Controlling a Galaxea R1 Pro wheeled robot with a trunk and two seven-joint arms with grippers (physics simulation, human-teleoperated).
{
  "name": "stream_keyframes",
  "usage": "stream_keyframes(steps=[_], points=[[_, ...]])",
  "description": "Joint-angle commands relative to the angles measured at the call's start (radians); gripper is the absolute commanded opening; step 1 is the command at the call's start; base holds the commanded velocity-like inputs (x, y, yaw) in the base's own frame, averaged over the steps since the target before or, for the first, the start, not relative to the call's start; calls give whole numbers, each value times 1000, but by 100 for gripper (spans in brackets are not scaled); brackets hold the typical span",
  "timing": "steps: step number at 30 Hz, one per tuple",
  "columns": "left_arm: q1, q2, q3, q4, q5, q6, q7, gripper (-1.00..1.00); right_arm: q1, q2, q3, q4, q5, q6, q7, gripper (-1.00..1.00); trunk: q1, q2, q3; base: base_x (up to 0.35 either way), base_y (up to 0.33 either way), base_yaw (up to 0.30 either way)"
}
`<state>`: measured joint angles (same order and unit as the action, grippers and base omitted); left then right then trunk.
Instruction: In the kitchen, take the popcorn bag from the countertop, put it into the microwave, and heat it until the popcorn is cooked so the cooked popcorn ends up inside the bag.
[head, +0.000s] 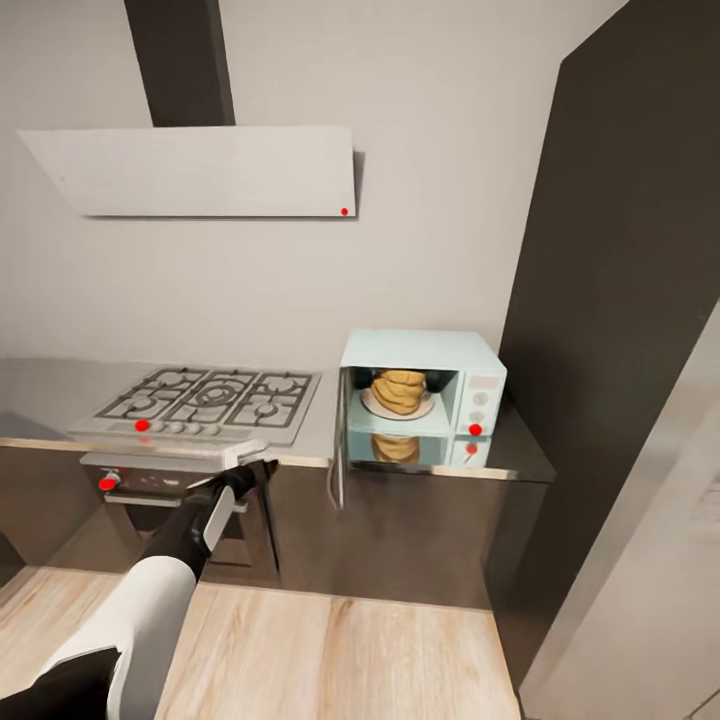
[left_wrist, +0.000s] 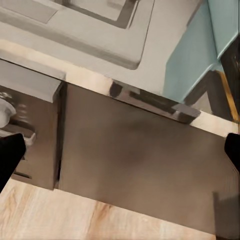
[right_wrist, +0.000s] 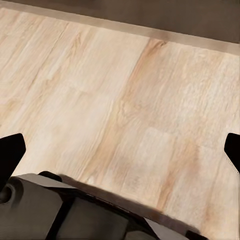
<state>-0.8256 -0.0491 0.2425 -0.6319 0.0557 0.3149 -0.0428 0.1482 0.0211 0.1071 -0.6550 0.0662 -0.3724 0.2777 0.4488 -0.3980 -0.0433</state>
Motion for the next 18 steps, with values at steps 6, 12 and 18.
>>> stream_keyframes(steps=[6,12,18], points=[[-1,-1,6,-3,4,7,-6,100,-4,3,6,30,19,-3,0,100,1,-2,-2,204,-108,-41],[-3,-3,0,-3,6,7,-6,100,-5,5,8,33,20,-4,0,100,1,-2,-3,12,-6,-261],[-4,-13,-1,-3,6,7,-5,100,-6,5,8,35,20,-4,0,100,1,-2,-3,0,0,-287]])
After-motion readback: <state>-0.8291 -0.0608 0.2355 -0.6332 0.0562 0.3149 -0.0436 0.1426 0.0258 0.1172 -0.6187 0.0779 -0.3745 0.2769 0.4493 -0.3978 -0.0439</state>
